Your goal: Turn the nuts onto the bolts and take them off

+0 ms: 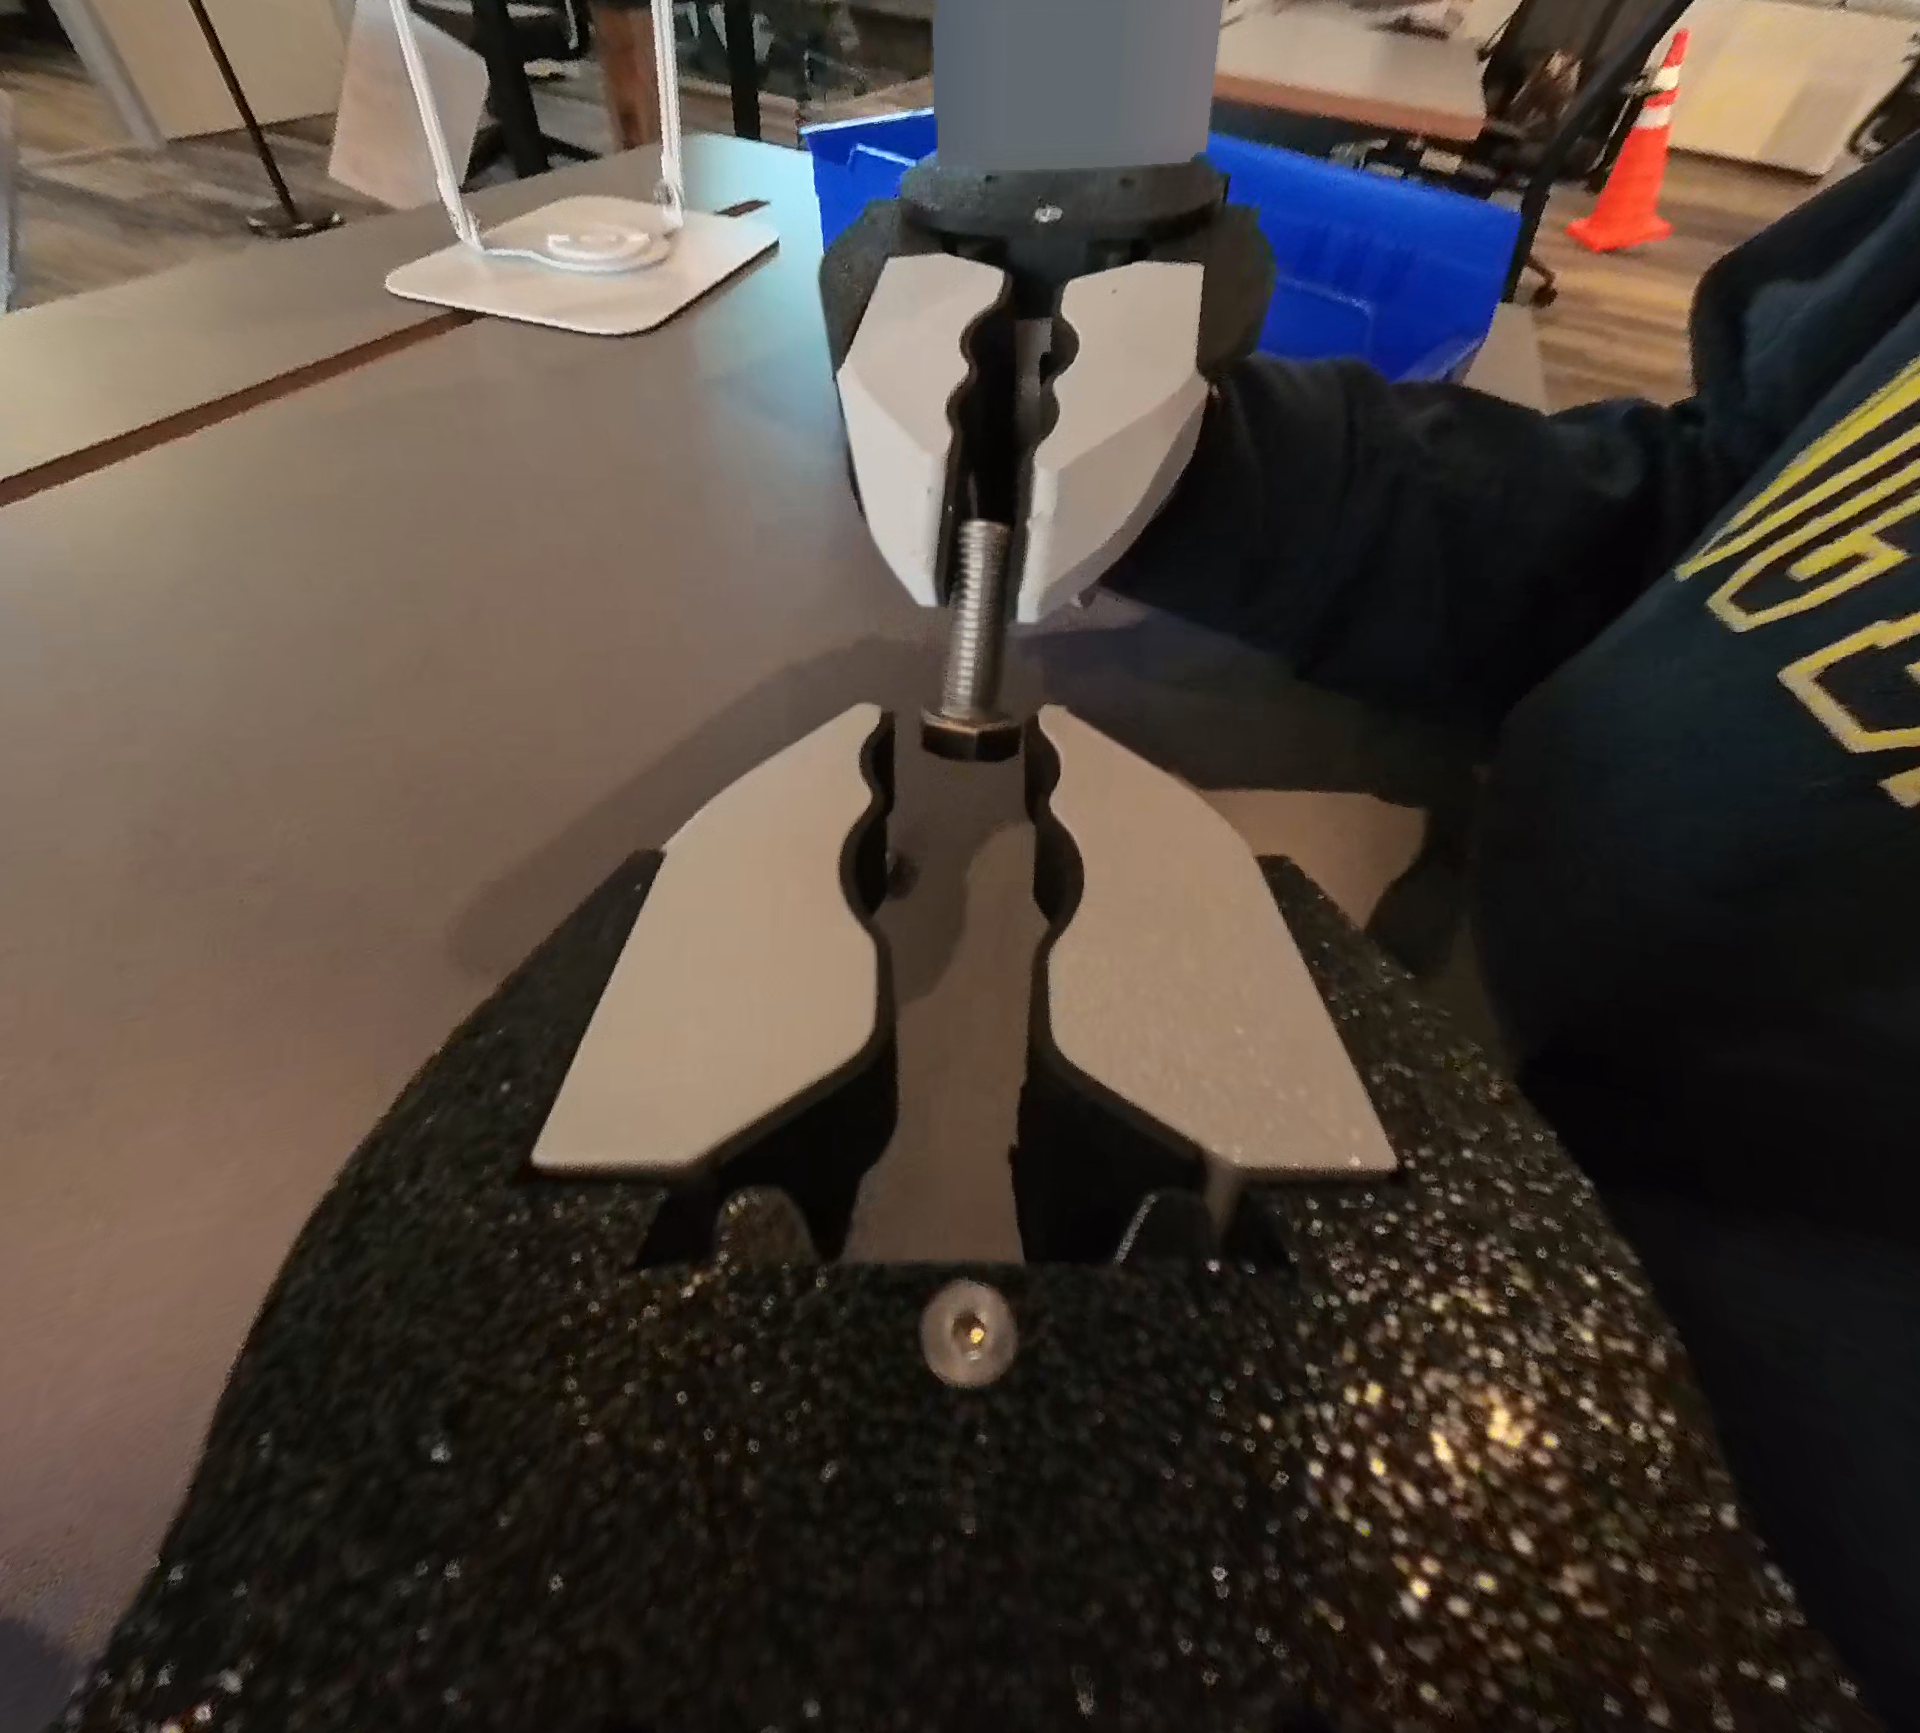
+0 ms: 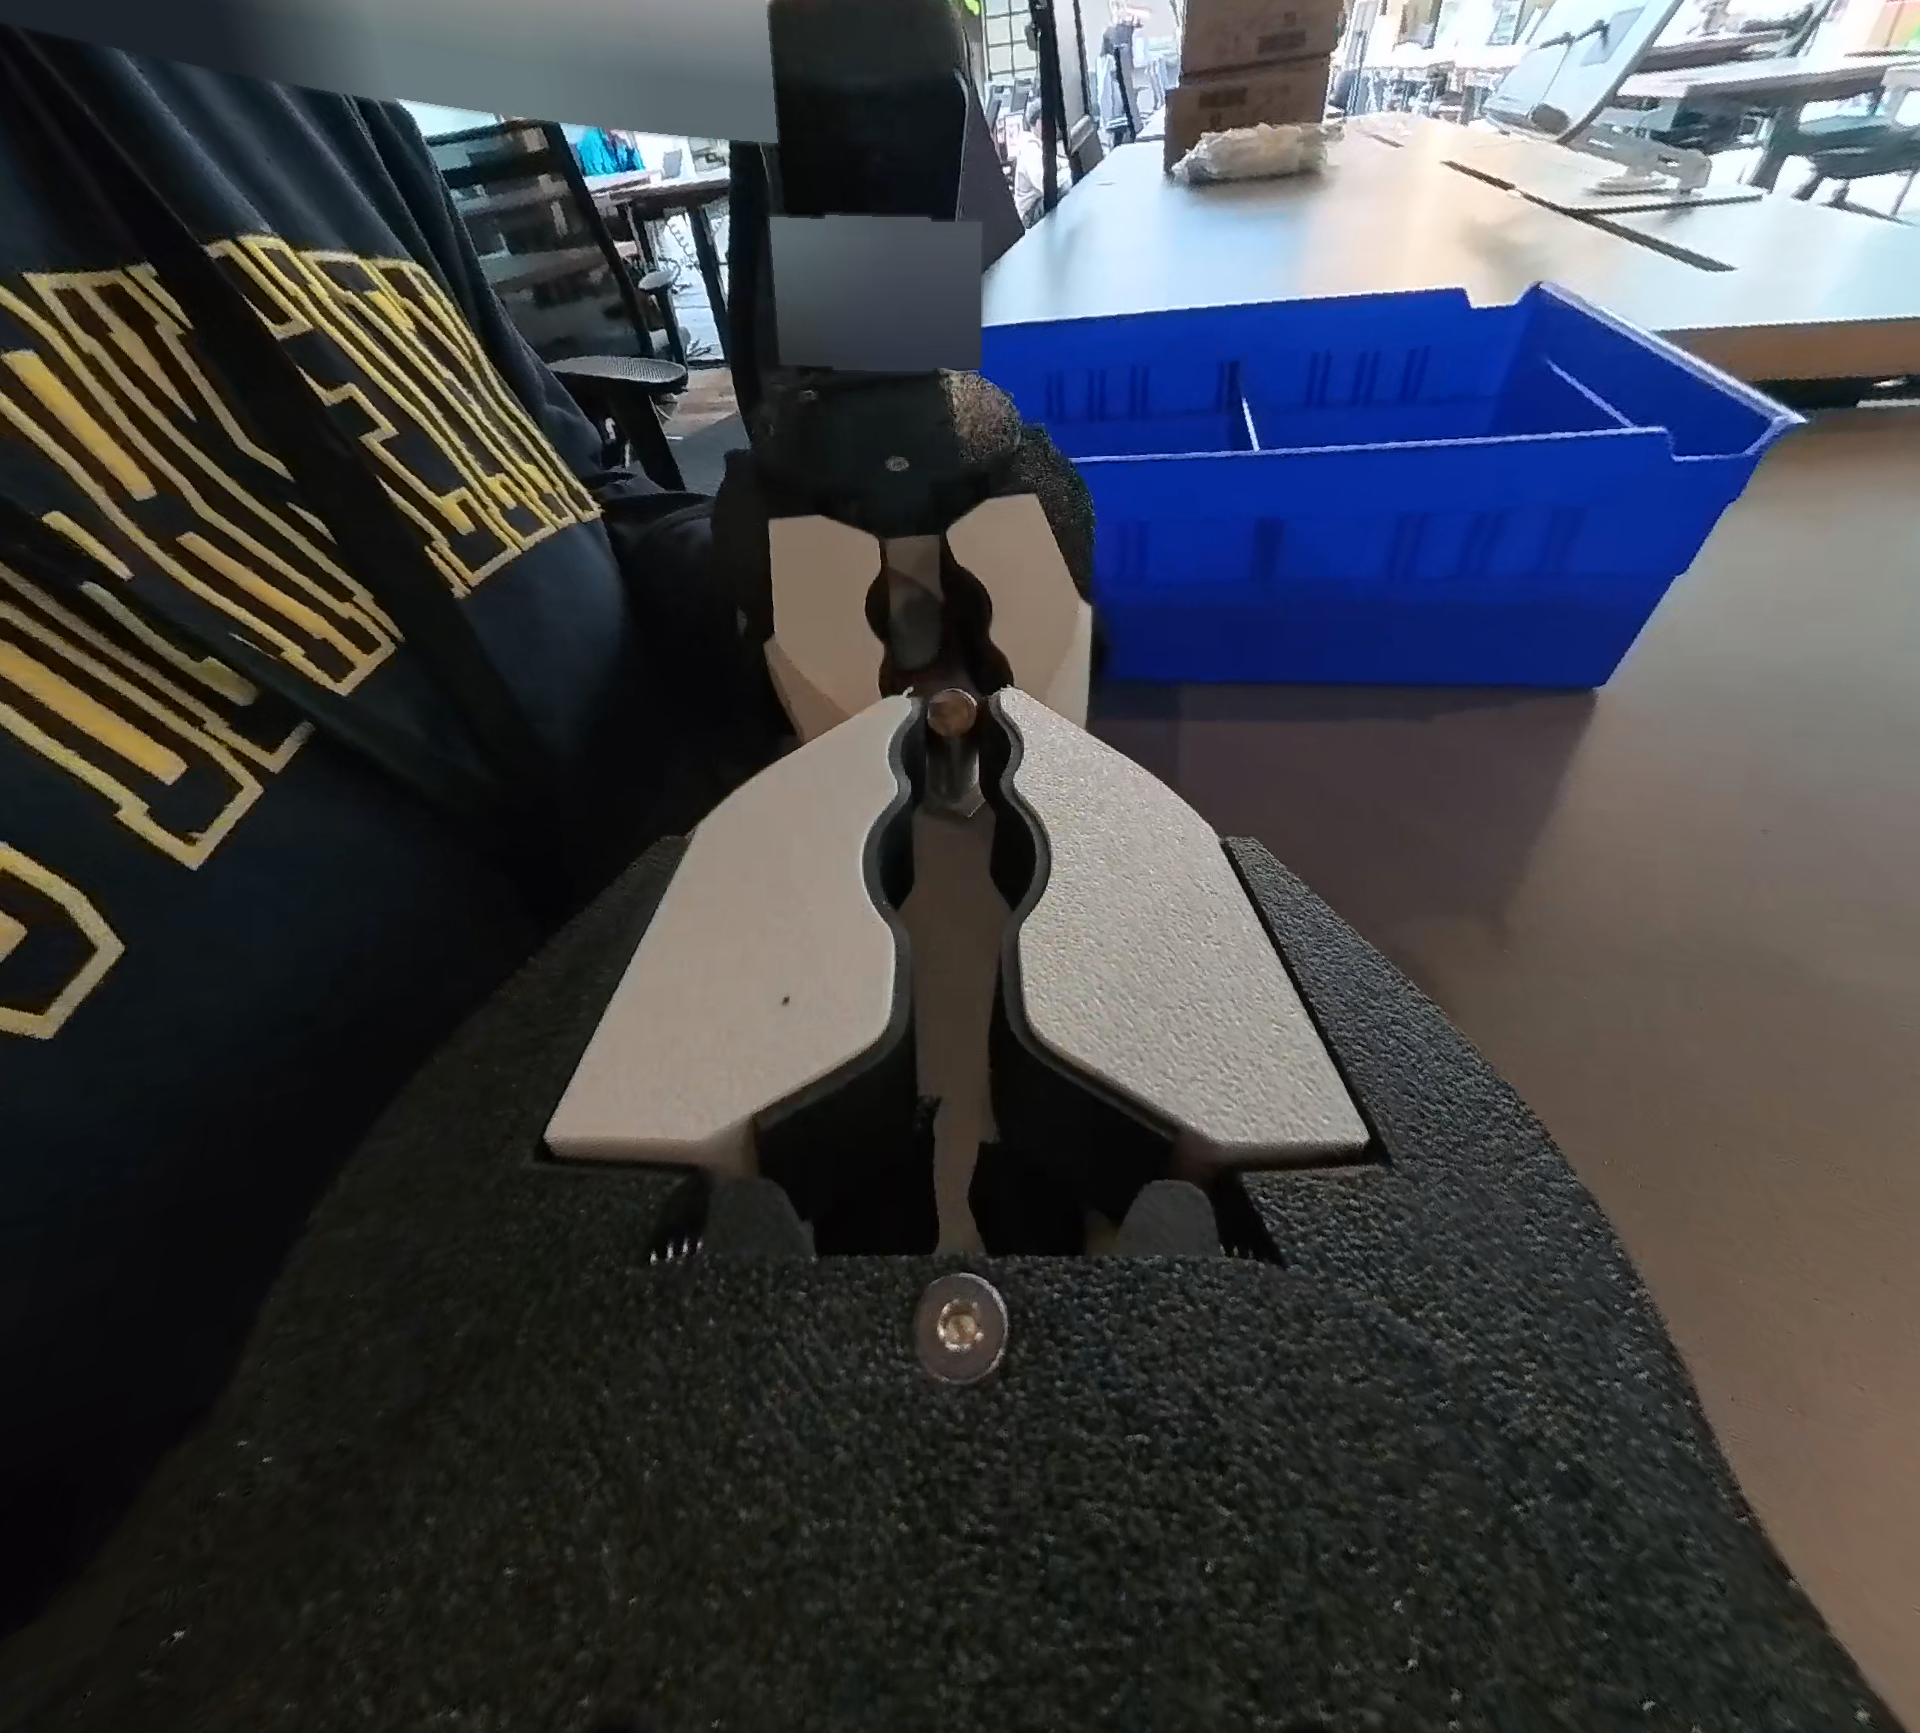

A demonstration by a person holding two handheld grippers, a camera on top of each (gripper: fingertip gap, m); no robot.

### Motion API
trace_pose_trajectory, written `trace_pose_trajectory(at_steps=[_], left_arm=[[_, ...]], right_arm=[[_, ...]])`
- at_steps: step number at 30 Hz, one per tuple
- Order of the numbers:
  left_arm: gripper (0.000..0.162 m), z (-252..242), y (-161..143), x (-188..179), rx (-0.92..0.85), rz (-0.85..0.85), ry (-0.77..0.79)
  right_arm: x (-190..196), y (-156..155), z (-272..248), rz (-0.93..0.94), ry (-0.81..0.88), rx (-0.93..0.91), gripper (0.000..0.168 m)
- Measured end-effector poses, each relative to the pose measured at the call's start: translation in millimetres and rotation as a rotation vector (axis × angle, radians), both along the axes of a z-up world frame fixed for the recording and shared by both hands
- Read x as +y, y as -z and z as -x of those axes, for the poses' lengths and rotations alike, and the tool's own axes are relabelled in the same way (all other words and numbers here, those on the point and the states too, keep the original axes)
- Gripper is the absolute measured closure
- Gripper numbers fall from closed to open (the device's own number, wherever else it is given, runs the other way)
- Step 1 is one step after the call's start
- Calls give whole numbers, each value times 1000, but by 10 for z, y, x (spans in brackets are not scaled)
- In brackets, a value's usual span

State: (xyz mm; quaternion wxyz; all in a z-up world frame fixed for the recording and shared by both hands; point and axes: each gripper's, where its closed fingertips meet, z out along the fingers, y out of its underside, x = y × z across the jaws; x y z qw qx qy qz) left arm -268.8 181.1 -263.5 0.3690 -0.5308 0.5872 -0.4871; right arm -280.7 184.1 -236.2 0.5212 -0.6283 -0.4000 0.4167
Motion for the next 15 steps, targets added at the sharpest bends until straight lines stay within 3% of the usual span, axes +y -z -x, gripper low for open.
trace_pose_trajectory(at_steps=[15], left_arm=[[144, 0, -16, 29, -22, -18, -19]], right_arm=[[43, -18, -30, -3, 32, 19, 158]])
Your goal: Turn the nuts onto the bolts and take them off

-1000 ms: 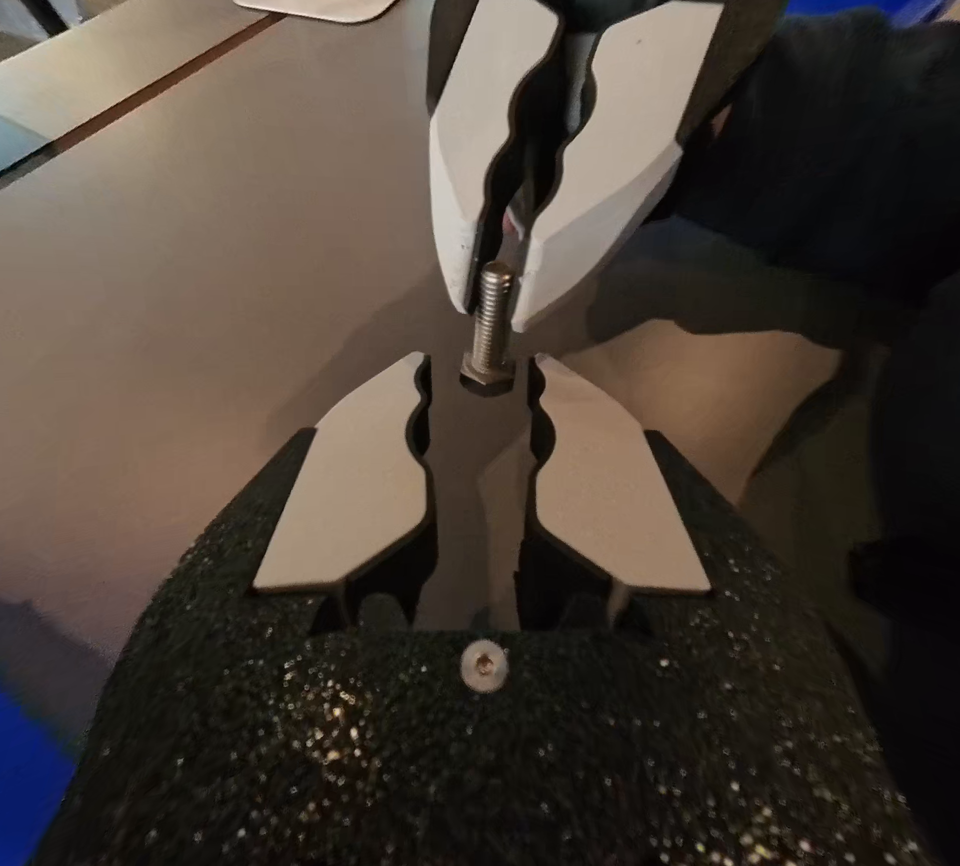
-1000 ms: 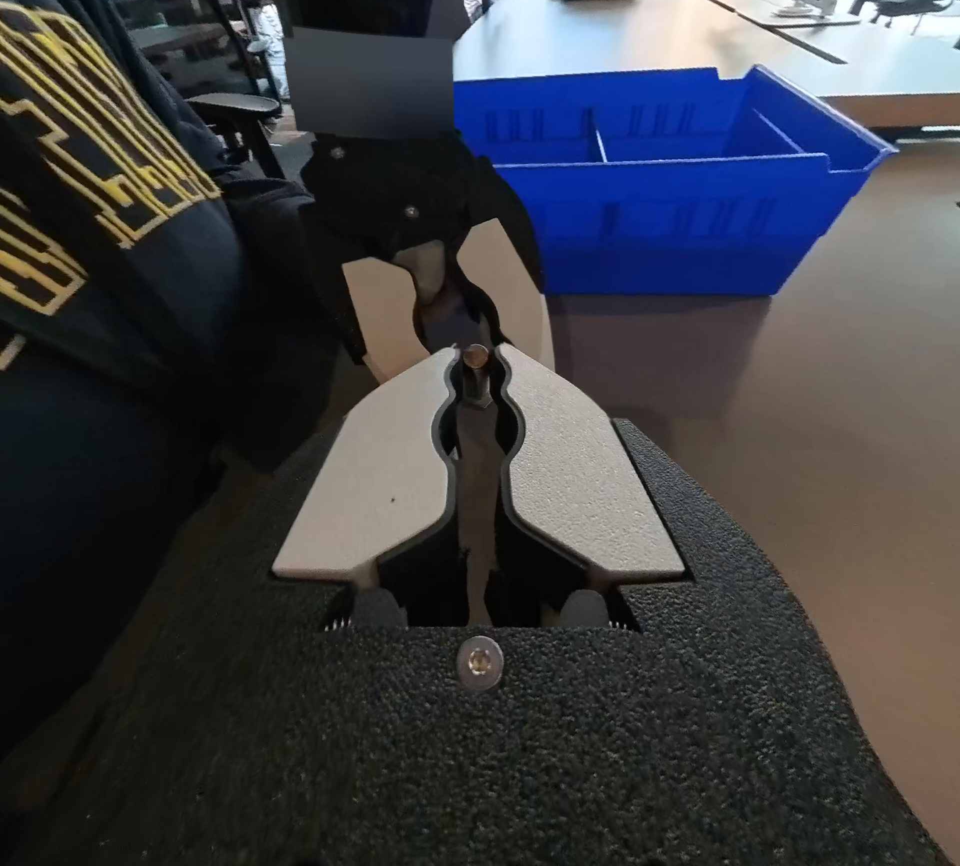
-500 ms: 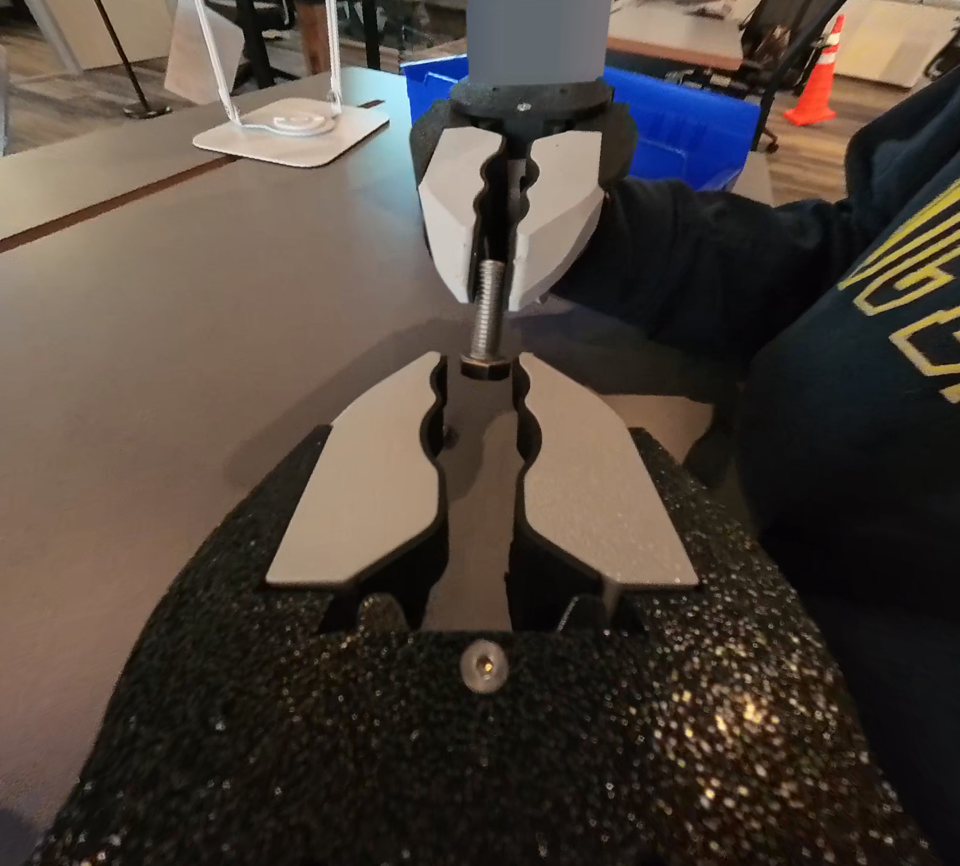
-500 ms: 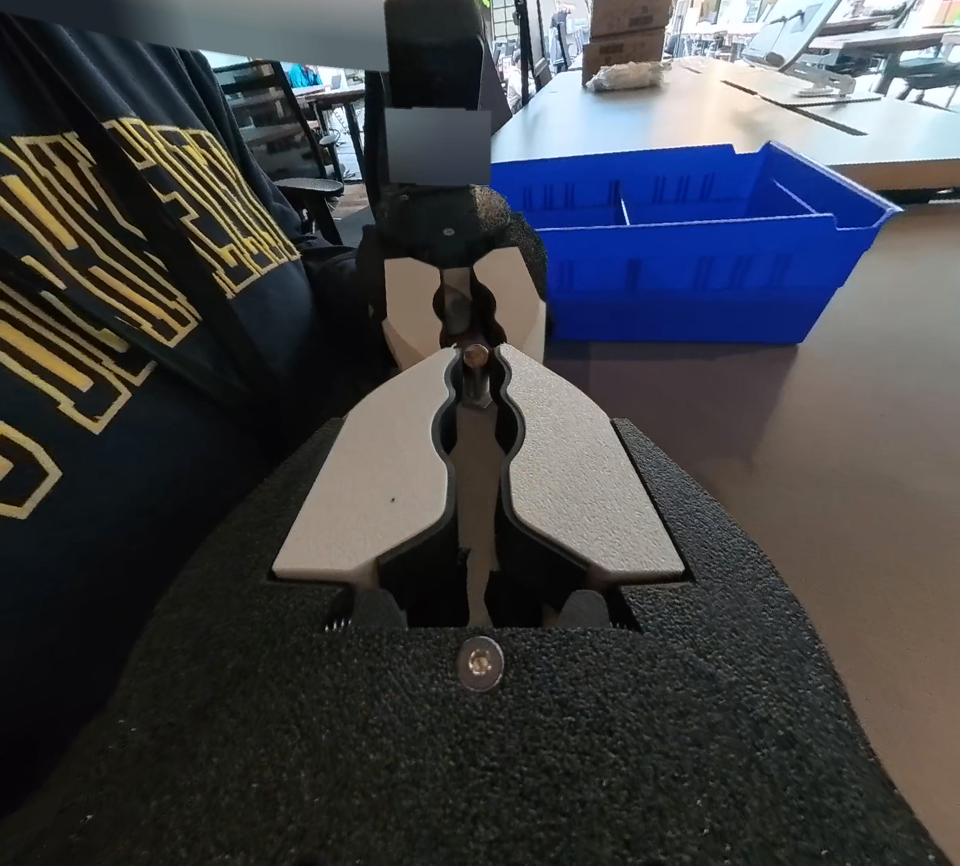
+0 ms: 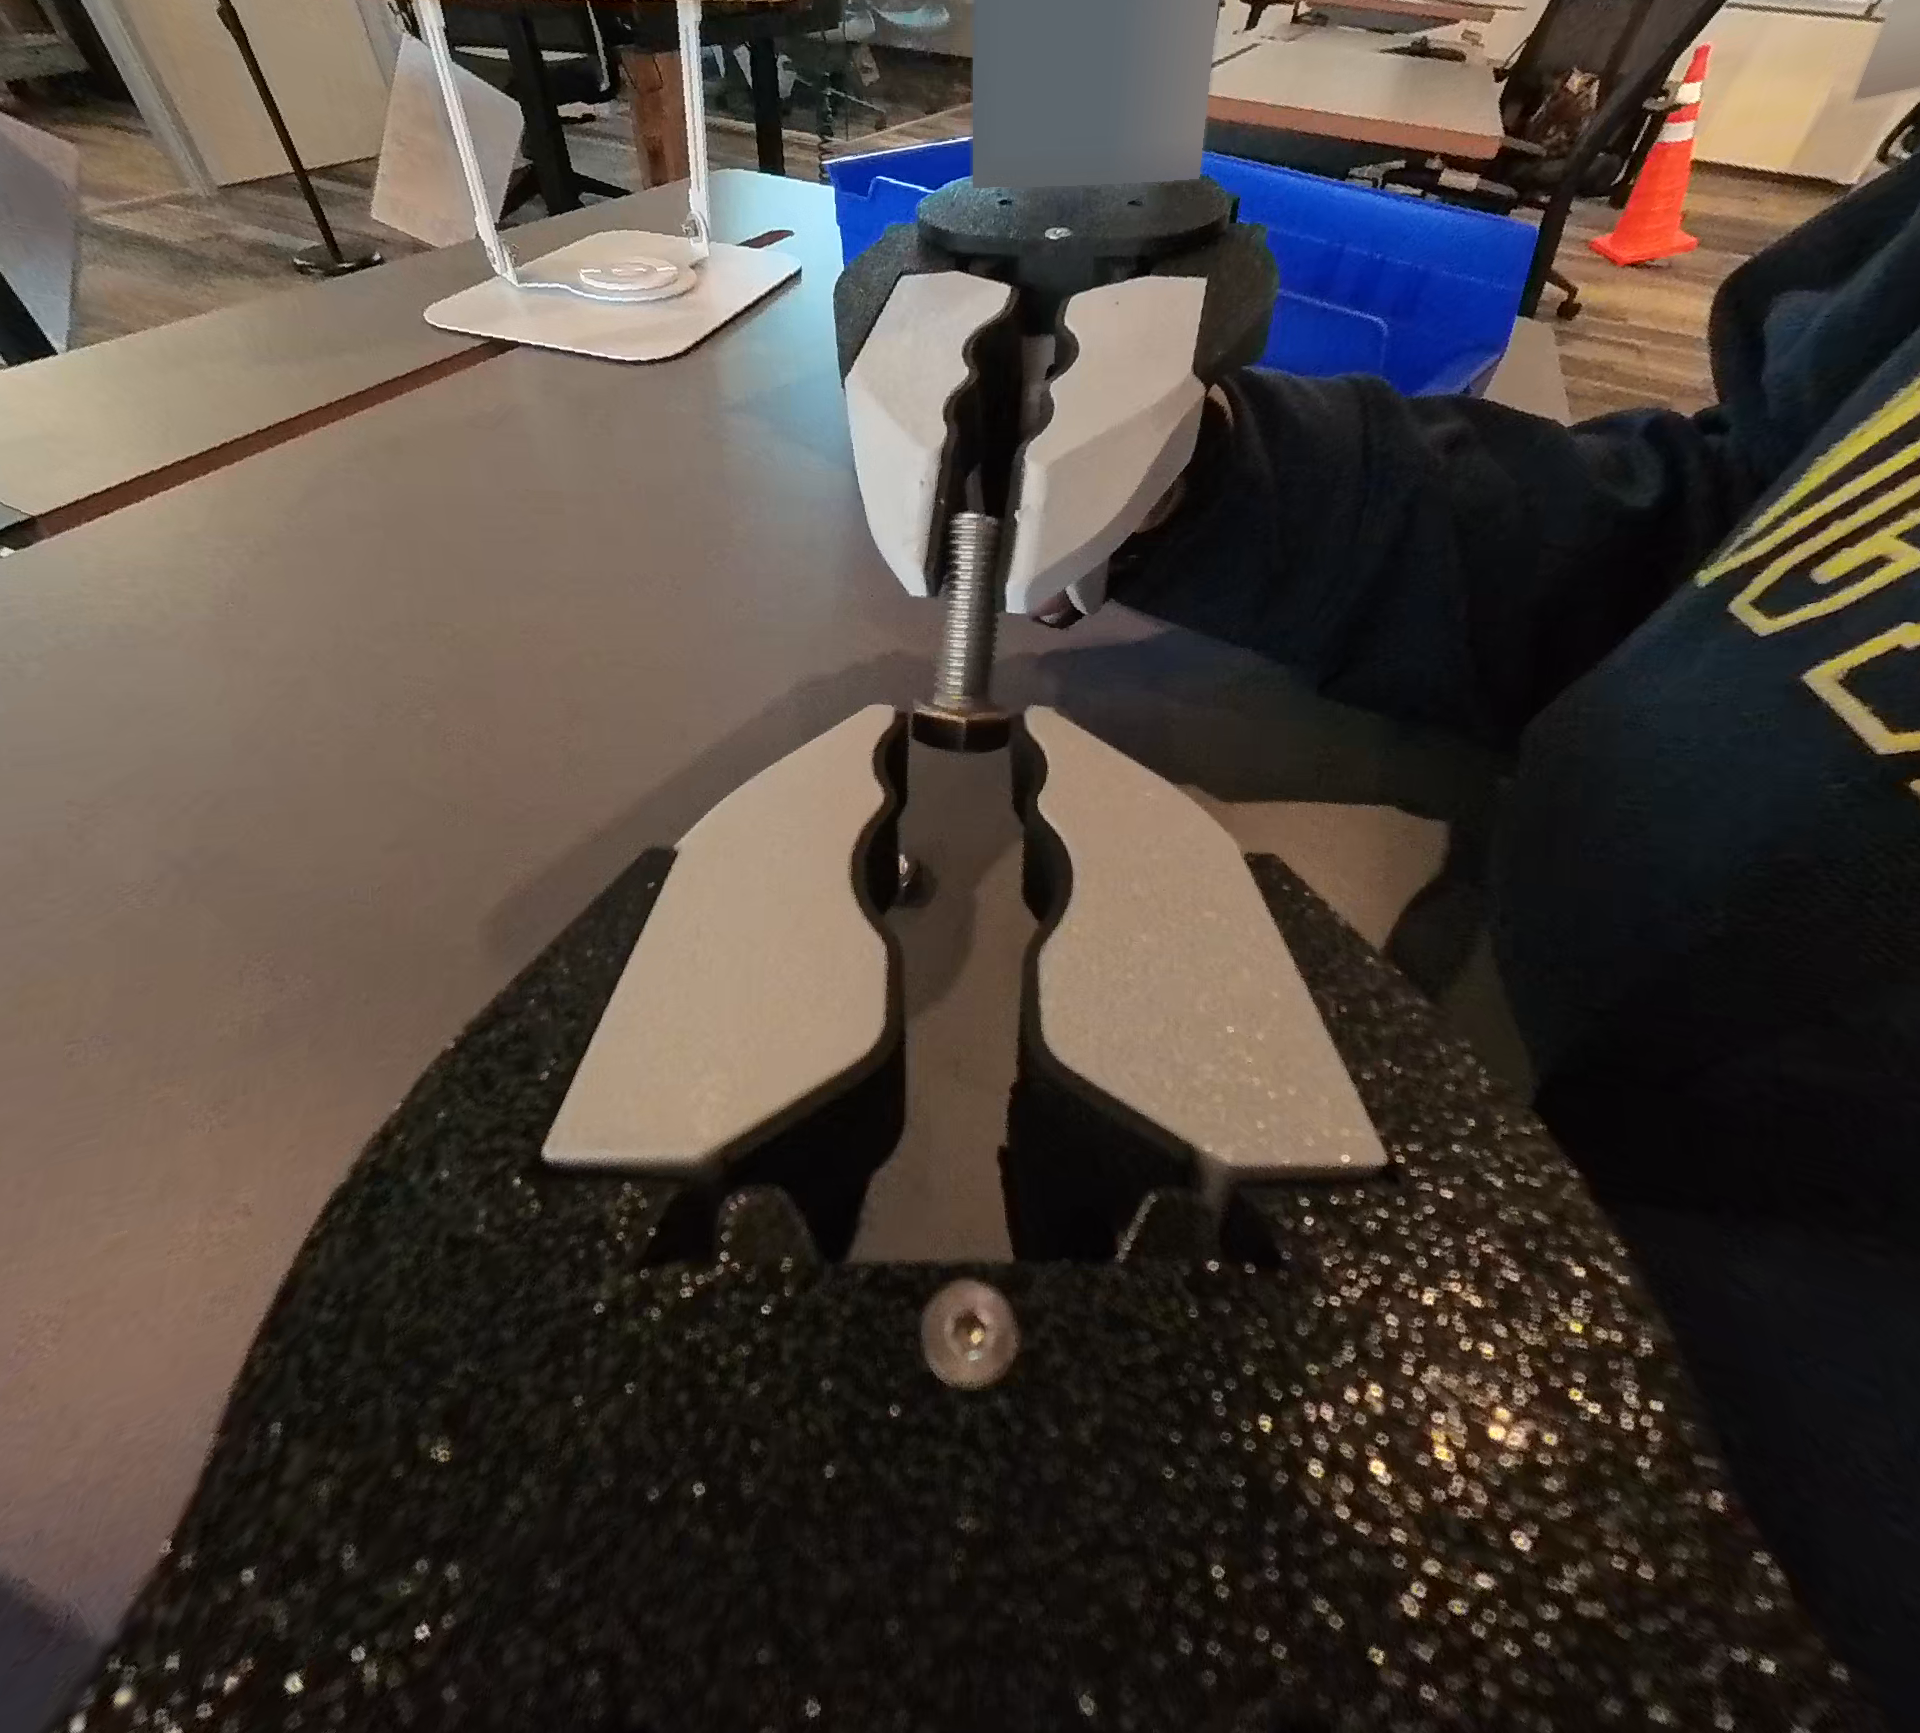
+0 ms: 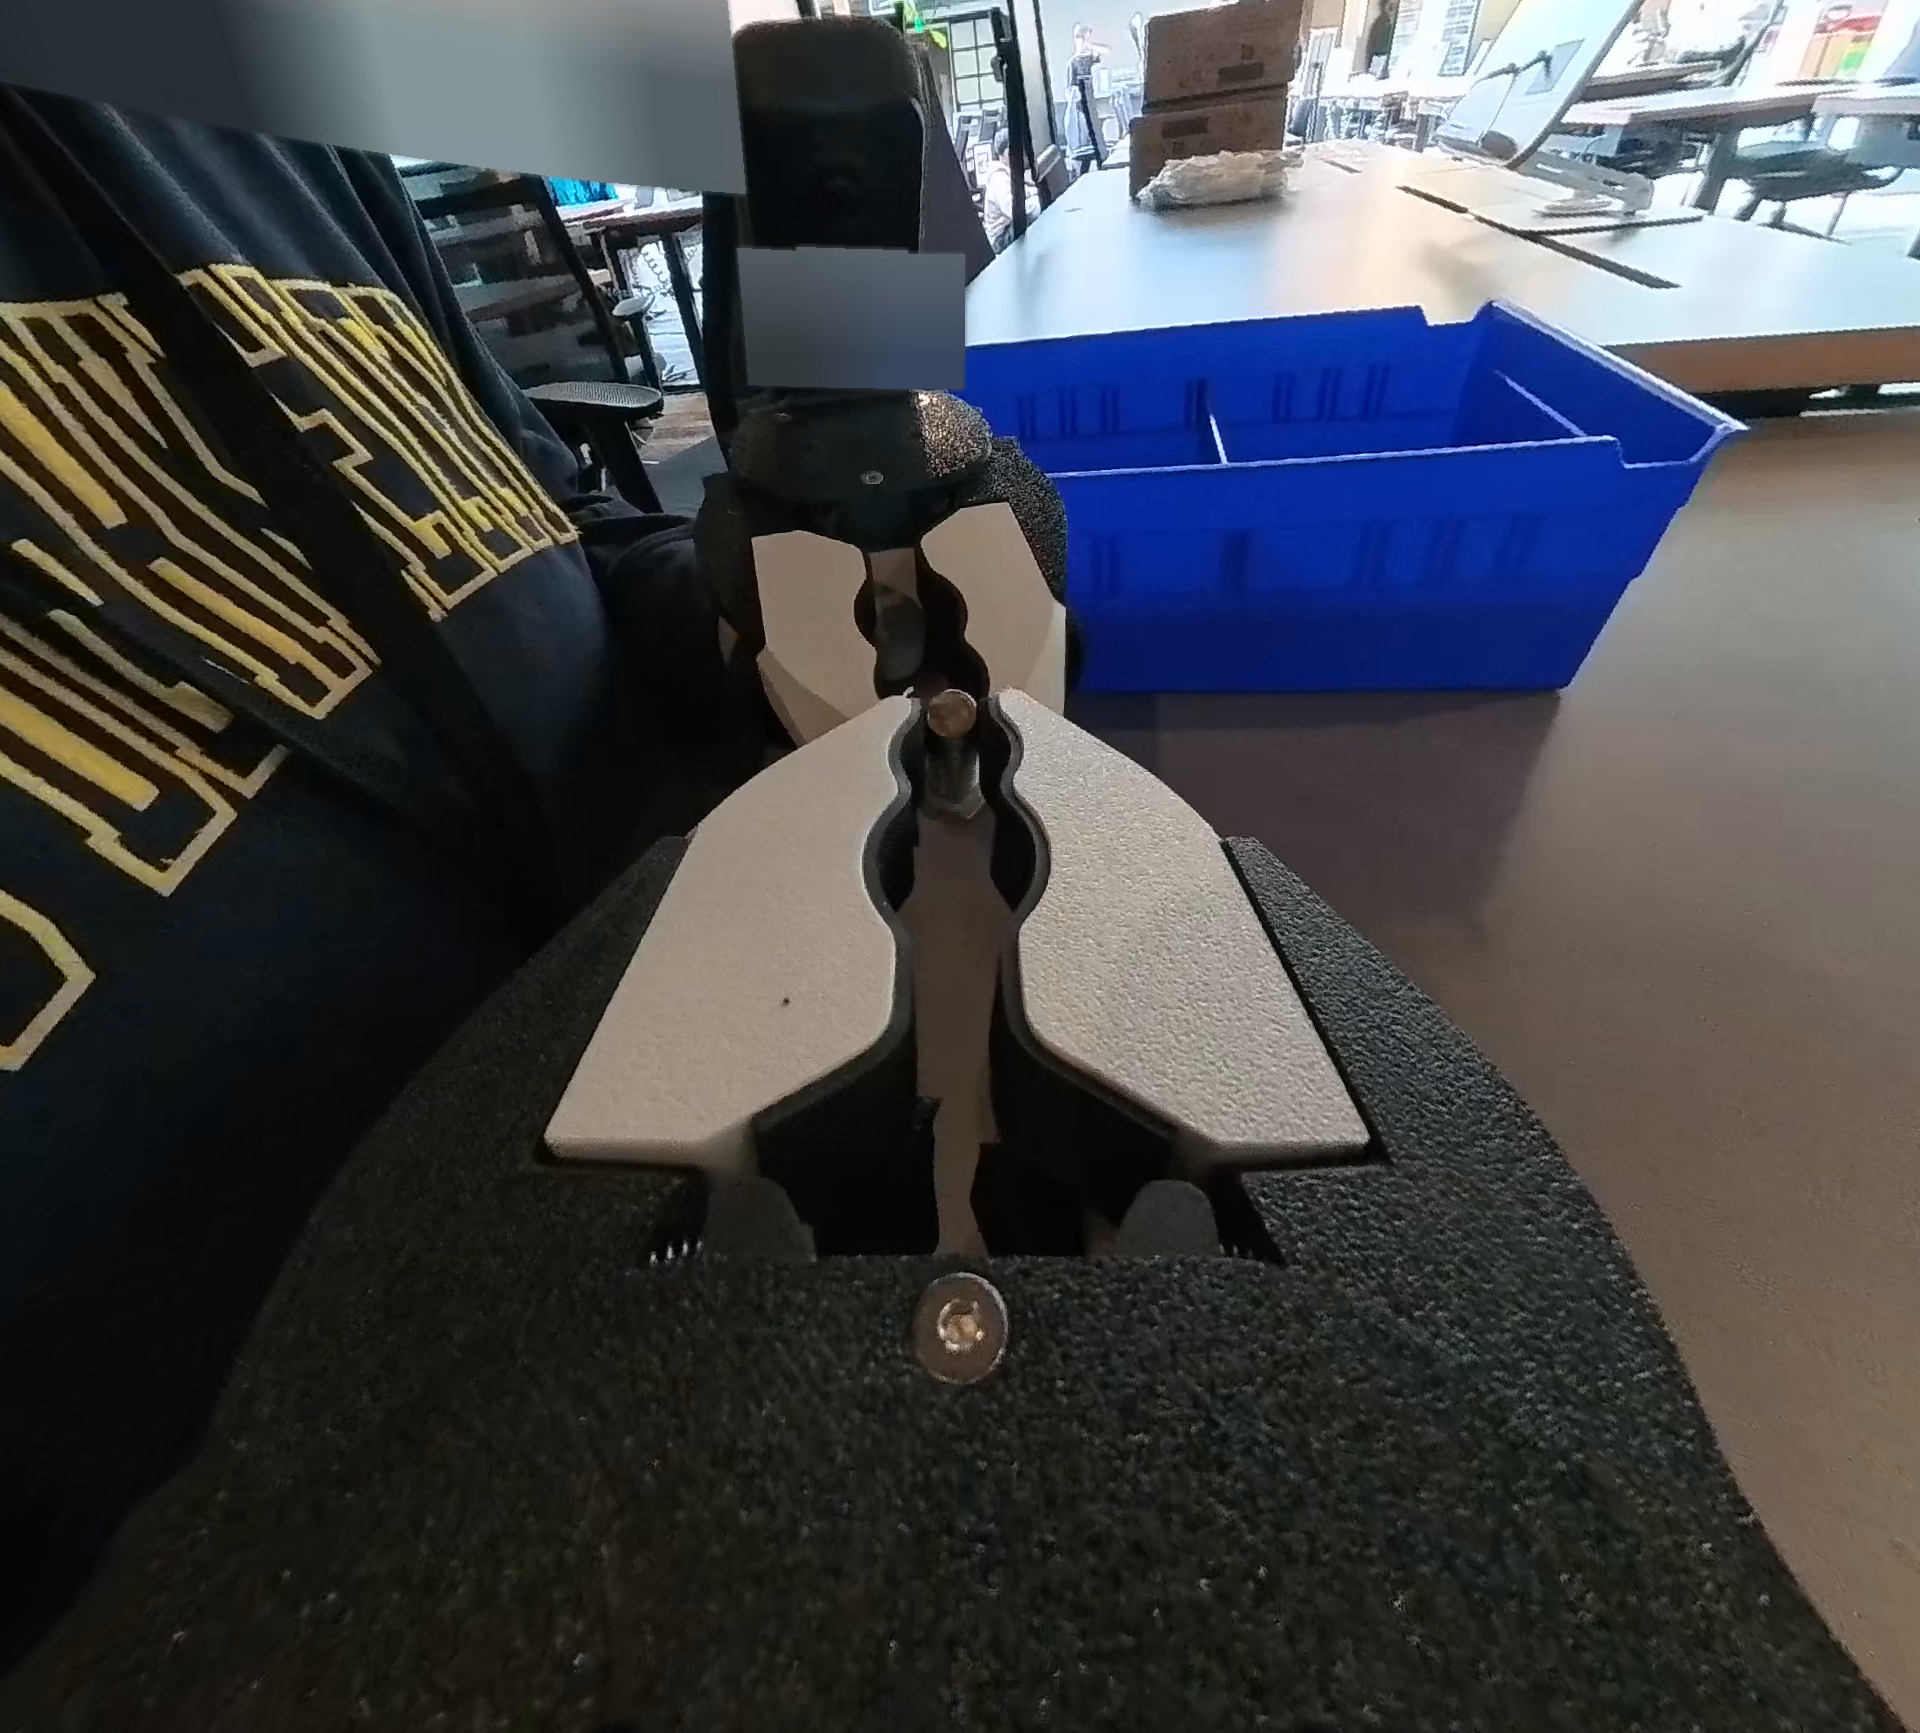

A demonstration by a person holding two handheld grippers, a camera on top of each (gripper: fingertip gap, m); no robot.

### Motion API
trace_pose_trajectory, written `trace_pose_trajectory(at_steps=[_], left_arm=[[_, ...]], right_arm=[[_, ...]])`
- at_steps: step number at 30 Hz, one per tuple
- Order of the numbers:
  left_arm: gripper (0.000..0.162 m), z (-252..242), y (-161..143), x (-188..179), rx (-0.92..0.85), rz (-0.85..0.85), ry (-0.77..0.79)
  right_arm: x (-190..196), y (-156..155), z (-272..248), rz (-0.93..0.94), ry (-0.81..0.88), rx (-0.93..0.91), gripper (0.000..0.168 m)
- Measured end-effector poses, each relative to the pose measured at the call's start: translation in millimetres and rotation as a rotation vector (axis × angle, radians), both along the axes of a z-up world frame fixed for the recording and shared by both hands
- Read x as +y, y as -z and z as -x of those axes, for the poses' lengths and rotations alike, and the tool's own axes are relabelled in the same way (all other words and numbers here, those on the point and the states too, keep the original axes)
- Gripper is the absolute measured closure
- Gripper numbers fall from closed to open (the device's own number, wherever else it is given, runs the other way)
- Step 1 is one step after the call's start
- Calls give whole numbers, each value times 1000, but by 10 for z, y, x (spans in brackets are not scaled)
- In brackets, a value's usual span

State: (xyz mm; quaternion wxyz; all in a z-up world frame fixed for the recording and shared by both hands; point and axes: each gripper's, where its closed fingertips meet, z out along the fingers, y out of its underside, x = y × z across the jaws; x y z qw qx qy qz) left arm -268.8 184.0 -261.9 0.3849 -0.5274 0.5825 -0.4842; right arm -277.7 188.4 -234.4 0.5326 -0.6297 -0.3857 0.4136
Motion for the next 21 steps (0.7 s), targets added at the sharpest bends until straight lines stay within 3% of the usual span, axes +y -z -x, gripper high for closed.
trace_pose_trajectory(at_steps=[7, 12, 16, 21], left_arm=[[145, -2, 6, -7, -7, -18, 4], [146, -21, 85, 109, 29, -95, -100], [146, -12, 192, 228, 56, -107, -180], [146, 6, 213, 278, 57, -88, -195]], right_arm=[[-2, 9, 2, 4, -5, 2, 158], [67, 77, -118, 24, 74, -67, 153], [104, 483, -363, 120, 183, -349, 146], [92, 977, -332, 193, 194, -606, 145]])
